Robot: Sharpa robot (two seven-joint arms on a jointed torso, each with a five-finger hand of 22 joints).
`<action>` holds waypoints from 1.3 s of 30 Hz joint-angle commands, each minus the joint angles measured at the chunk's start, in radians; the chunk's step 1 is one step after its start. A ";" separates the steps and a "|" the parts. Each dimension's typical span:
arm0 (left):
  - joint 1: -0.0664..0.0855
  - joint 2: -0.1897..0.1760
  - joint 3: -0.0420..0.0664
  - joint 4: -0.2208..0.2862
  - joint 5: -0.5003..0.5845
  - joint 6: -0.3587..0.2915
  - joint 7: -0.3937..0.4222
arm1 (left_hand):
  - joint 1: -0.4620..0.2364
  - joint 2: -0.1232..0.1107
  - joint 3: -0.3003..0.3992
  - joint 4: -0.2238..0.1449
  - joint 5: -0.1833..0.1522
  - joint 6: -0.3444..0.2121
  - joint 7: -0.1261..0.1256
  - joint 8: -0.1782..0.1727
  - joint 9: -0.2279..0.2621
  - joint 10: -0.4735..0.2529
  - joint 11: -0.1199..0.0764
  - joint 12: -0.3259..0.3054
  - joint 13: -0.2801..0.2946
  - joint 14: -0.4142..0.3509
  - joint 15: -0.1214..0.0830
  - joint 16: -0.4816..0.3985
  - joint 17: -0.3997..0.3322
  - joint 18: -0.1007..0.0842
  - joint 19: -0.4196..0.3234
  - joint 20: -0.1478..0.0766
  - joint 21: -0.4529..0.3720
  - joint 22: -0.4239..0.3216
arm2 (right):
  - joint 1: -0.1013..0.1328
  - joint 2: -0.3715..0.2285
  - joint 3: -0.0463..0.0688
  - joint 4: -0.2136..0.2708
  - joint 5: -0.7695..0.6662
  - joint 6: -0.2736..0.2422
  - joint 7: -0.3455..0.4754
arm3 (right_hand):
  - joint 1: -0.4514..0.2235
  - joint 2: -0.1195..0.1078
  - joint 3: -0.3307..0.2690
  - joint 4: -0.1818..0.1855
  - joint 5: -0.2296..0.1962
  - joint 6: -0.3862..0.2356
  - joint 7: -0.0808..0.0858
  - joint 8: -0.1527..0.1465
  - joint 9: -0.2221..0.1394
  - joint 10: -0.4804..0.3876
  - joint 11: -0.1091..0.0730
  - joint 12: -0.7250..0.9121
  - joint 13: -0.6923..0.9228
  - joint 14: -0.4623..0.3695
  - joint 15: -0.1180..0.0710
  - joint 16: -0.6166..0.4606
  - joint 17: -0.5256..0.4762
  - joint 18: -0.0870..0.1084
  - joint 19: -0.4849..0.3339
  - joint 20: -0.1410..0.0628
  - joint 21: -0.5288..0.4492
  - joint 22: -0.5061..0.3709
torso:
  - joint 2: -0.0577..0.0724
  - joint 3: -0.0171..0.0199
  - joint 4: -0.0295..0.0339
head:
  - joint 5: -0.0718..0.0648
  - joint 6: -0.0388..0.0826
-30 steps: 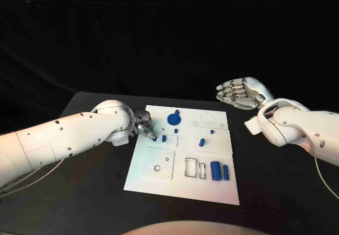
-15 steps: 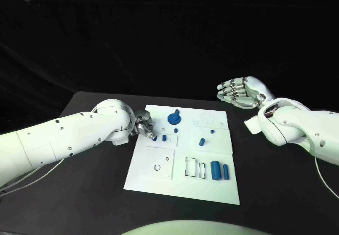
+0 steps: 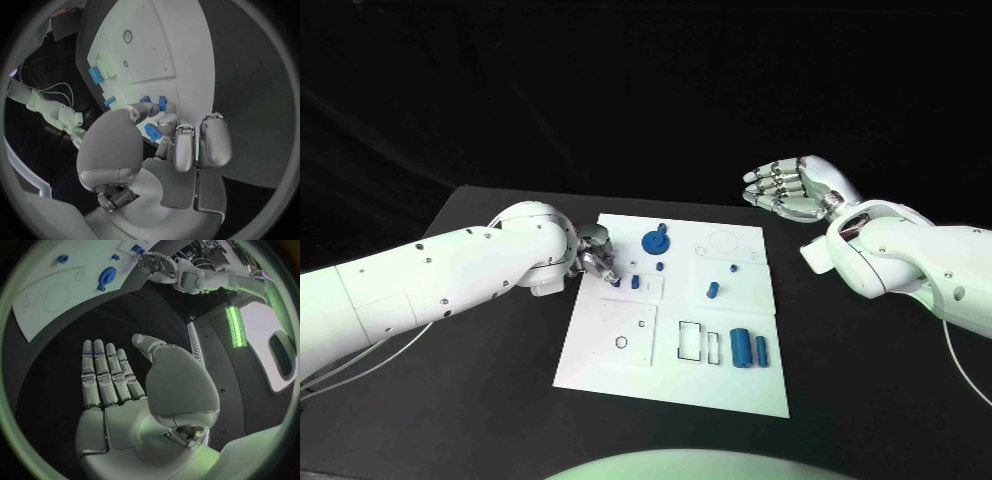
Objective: Assemble the parts on the task board
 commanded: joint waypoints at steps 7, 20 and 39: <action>-0.004 0.009 -0.003 -0.004 0.035 0.055 -0.008 | -0.008 -0.004 0.165 -0.172 0.014 0.021 -0.004 0.009 -0.002 0.011 -0.003 -0.005 -0.005 0.087 -0.008 0.005 0.186 -0.008 0.001 -0.005 0.007 0.003 | -0.001 0.000 0.000 0.001 0.001 0.001 0.008 | -0.006 0.003 0.000 -0.006 0.004 0.006 0.060 -0.006 -0.002 0.008 0.001 -0.006 -0.002 0.007 0.000 -0.007 -0.002 0.004 0.008 -0.002 -0.005 -0.003 | 0.001 0.0008 -0.0004 | 0.001 0.000; -0.004 0.021 -0.006 -0.021 0.049 0.050 -0.007 | -0.022 0.000 0.136 -0.160 0.012 0.030 -0.013 0.020 0.010 0.022 -0.010 -0.008 0.000 0.088 -0.013 0.007 0.191 -0.009 0.003 -0.008 0.009 0.009 | -0.001 0.002 0.000 0.000 0.003 0.001 0.008 | -0.006 0.003 0.000 -0.006 0.004 0.006 0.060 -0.006 -0.002 0.008 0.001 -0.006 -0.002 0.007 0.000 -0.007 -0.002 0.004 0.008 -0.002 -0.005 -0.003 | 0.002 -0.0009 -0.0013 | -0.001 -0.003; -0.008 0.031 -0.012 -0.038 0.061 0.036 -0.008 | -0.038 0.009 0.068 -0.140 -0.009 0.025 -0.027 0.037 0.036 0.041 -0.020 -0.009 0.012 0.091 -0.022 0.010 0.200 -0.011 0.006 -0.015 0.011 0.015 | -0.002 0.002 0.000 -0.001 0.004 0.001 0.008 | -0.007 0.003 -0.001 -0.006 0.005 0.006 0.060 -0.007 -0.003 0.008 0.001 -0.007 -0.002 0.008 0.000 -0.008 -0.004 0.004 0.009 -0.001 -0.006 -0.005 | 0.000 0.0004 0.0006 | -0.005 -0.011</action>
